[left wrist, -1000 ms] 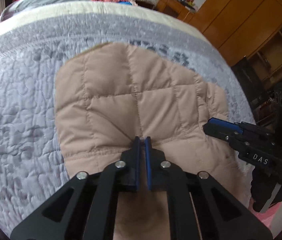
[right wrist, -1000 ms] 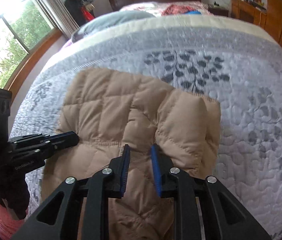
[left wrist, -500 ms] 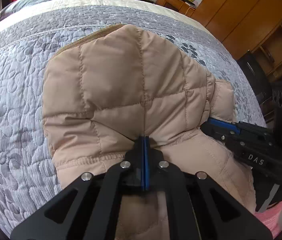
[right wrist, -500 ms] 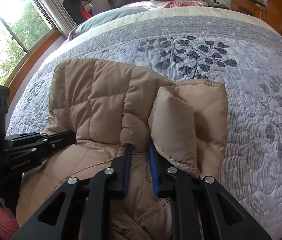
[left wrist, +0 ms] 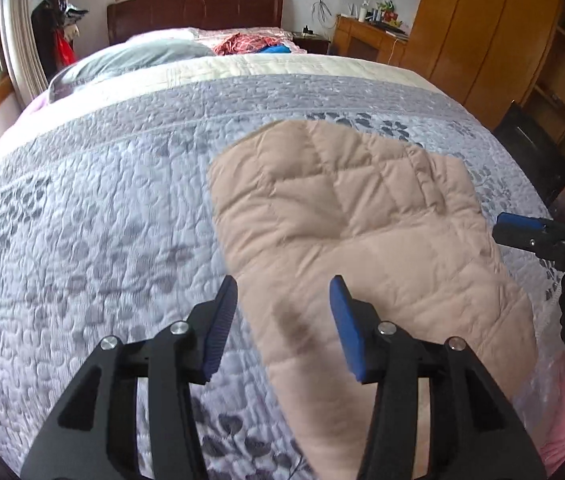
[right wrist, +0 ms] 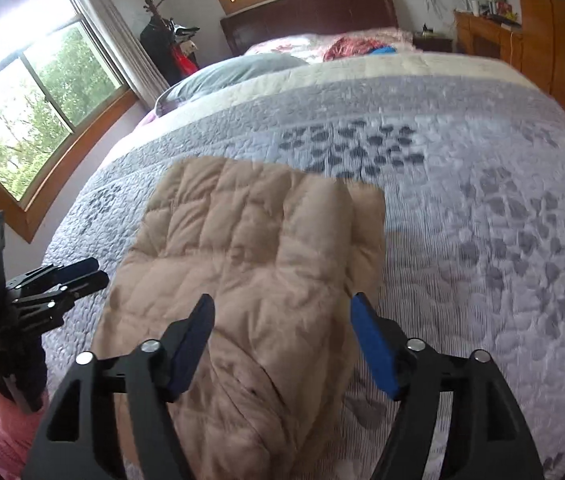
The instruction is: Fold large clothes
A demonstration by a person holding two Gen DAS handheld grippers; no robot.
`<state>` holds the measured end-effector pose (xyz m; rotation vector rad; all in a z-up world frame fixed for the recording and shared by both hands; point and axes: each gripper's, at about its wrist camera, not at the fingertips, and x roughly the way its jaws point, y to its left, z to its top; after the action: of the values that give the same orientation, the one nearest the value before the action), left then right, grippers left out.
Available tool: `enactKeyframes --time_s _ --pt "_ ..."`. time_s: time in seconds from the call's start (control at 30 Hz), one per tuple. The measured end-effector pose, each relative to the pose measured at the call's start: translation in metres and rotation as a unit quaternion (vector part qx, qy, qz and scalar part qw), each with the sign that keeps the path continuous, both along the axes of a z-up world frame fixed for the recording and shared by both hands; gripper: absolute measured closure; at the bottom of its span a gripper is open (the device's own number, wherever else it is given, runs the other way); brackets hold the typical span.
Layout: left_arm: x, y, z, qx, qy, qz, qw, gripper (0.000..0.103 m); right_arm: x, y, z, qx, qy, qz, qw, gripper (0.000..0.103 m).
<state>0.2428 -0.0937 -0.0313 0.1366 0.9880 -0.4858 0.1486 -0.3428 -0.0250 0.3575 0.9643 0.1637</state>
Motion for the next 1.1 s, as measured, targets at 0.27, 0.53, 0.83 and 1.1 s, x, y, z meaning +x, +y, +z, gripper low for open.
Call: enactKeyframes --time_s 0.27,0.53,0.83,1.1 --pt "-0.004 0.017 -0.015 -0.007 0.026 0.005 0.9996 0.046 -0.002 -0.005 -0.027 0.049 0.035 0.018 0.998 0.021" --pt "-0.003 0.019 -0.019 -0.024 0.038 -0.003 0.999 0.037 0.002 -0.008 -0.044 0.108 0.054 0.032 0.992 0.015" --pt "-0.004 0.019 -0.019 -0.031 0.038 -0.015 0.9987 0.03 0.001 -0.012 -0.052 0.132 0.049 0.039 0.989 0.011" --pt "-0.005 0.014 -0.022 -0.052 0.055 -0.036 0.9965 0.025 -0.002 -0.014 -0.056 0.138 0.045 0.046 0.988 0.009"
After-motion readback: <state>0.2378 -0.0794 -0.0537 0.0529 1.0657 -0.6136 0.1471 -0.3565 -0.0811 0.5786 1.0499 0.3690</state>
